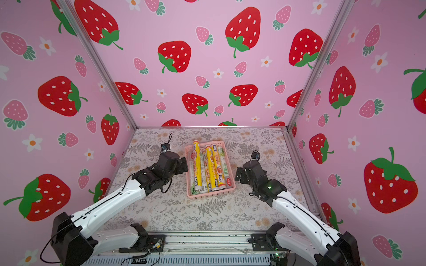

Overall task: Put the plastic wrap into the basket
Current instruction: Place the plastic wrap in the basket.

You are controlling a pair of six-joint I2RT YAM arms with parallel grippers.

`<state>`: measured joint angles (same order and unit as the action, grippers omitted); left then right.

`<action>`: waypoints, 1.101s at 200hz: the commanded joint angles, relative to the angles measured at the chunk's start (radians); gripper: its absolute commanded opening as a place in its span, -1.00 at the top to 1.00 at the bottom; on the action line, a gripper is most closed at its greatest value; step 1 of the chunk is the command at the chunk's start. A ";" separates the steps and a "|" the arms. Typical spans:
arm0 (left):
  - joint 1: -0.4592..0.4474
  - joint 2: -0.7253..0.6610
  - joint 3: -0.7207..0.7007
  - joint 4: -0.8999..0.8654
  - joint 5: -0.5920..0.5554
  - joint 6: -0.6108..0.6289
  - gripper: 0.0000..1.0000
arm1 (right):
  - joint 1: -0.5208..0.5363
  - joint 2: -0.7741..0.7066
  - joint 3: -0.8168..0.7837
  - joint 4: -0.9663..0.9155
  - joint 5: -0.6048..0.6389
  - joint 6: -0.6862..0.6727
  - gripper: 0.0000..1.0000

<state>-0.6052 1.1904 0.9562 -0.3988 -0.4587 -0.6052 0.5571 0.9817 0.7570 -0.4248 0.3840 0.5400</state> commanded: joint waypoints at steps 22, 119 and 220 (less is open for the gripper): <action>0.084 0.027 0.010 -0.019 0.213 0.022 -0.70 | -0.008 0.002 -0.015 -0.009 0.012 -0.046 -0.99; 0.013 0.481 0.275 -0.078 0.278 -0.062 -0.44 | -0.008 -0.017 -0.034 -0.036 -0.091 -0.069 -0.79; -0.044 0.587 0.293 -0.056 0.267 -0.108 -0.13 | -0.008 -0.046 -0.049 -0.043 -0.092 -0.064 -0.77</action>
<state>-0.6342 1.7725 1.2312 -0.4377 -0.1749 -0.6868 0.5533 0.9577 0.7151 -0.4515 0.2962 0.4774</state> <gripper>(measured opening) 0.598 0.886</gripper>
